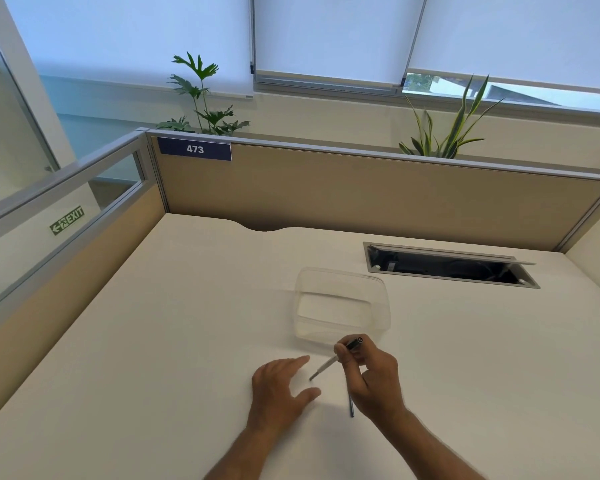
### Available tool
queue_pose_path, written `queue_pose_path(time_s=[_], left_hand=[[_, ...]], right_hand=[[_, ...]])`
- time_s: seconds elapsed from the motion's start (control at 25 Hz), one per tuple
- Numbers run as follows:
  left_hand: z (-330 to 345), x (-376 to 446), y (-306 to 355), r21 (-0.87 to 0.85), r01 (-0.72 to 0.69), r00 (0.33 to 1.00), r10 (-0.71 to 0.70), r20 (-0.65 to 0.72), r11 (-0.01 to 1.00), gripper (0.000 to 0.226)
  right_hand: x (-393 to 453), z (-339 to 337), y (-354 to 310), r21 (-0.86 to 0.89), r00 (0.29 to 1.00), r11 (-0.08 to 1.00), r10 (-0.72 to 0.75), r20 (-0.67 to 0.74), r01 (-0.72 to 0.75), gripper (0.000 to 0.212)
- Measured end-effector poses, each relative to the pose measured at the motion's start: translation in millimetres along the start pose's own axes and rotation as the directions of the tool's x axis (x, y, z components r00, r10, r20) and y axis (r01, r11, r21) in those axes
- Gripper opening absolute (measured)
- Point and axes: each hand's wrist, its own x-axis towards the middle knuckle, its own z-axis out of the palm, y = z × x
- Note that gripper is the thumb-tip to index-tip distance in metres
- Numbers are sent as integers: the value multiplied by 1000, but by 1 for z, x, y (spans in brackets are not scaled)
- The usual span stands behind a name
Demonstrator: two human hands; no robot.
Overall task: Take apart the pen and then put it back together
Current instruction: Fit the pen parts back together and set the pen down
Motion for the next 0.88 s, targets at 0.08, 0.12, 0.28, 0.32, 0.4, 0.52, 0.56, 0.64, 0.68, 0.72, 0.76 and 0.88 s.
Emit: queue_pose_path(time_s=[0.08, 0.12, 0.28, 0.32, 0.4, 0.52, 0.56, 0.64, 0.68, 0.72, 0.76, 0.88], left_hand=[[2, 2, 12, -124, 50, 998, -55, -39, 991, 37], [3, 3, 15, -160, 63, 996, -72, -54, 985, 26], [1, 4, 16, -185, 89, 992, -103, -71, 979, 10], [0, 4, 16, -183, 86, 992, -100, -73, 979, 10], [-3, 4, 16, -189, 83, 992, -99, -80, 978, 12], [-7, 2, 20, -309, 144, 983, -172, -67, 940, 13], [-10, 2, 22, -386, 189, 974, -223, -44, 903, 14], [-14, 3, 25, -549, 275, 951, -307, 35, 789, 19], [-15, 4, 27, -633, 309, 938, -338, 79, 710, 17], [-18, 4, 31, -707, 342, 922, -367, 125, 619, 14], [-20, 4, 35, -766, 370, 905, -389, 170, 526, 11], [-26, 7, 49, -844, 454, 866, -365, 342, 287, 13]], right_hand=[[0, 2, -3, 9, 1000, 1000, -6, -3, 6, 5], [0, 3, -4, 19, 1000, 1000, -12, -4, 13, 5], [3, 0, -10, 69, 1000, 998, -5, -26, 7, 10], [4, -1, -12, 83, 999, 997, 5, -41, -2, 10], [8, -6, -15, 115, 996, 993, 26, -89, -16, 13], [12, -13, -14, 155, 977, 985, 105, -184, -77, 12], [13, -15, -10, 211, 964, 968, 180, -198, -137, 10], [11, -17, -1, 340, 923, 905, 333, -191, -256, 6], [8, -18, 5, 389, 901, 870, 394, -180, -303, 11], [4, -19, 10, 430, 880, 834, 447, -160, -346, 16], [1, -19, 14, 458, 862, 802, 490, -134, -385, 19], [-12, -16, 20, 496, 819, 723, 573, -40, -481, 18]])
